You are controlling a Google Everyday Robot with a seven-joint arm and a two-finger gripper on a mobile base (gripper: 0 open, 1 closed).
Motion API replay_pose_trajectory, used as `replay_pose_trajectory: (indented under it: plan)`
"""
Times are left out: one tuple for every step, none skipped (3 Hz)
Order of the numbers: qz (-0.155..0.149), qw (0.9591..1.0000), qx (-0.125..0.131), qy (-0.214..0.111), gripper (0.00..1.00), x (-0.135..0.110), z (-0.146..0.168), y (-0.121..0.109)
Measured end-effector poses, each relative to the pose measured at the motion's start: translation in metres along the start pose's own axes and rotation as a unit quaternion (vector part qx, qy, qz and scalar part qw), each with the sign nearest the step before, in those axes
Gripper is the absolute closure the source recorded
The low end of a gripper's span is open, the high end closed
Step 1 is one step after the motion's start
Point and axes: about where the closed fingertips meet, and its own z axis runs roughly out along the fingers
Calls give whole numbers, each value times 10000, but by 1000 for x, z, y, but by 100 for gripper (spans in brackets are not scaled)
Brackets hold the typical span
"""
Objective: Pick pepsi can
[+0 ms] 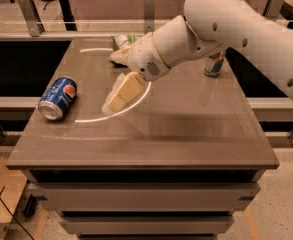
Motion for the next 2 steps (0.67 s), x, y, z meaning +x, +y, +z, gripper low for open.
replay_pose_trajectory:
  plan:
    - [131,9996,-43,-237,0,3,31,-8]
    - [141,9996,-18,-255,0,3,33,-10]
